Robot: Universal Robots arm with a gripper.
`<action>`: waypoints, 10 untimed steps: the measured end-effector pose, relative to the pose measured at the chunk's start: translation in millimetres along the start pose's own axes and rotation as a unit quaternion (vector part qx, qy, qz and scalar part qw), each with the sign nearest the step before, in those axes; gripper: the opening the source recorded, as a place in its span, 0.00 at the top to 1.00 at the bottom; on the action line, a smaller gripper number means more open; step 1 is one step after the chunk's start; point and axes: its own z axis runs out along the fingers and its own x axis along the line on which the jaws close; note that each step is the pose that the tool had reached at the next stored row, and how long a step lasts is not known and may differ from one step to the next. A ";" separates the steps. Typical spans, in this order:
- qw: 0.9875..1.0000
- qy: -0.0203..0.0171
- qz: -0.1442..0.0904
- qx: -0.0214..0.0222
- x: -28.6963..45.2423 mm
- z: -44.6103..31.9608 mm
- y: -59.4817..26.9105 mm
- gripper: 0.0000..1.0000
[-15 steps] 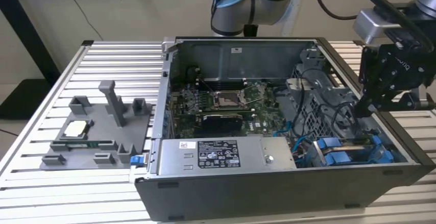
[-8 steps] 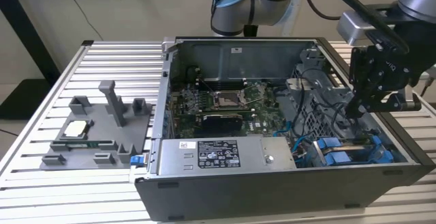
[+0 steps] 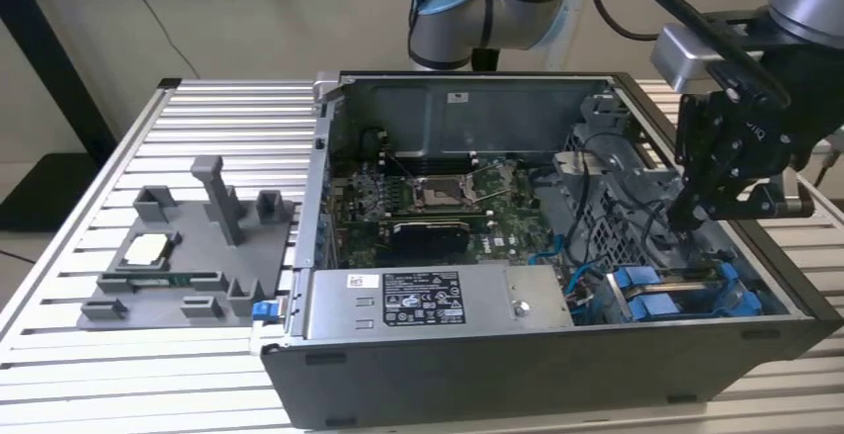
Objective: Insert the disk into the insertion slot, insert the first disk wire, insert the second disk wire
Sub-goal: 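Insert the second disk wire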
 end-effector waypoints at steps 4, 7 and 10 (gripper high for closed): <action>1.000 0.000 0.000 0.000 4.7 3.3 -1.4 0.84; 1.000 0.000 0.000 0.000 7.8 7.5 -2.8 0.84; 1.000 0.000 0.000 0.000 9.8 12.4 -3.4 0.84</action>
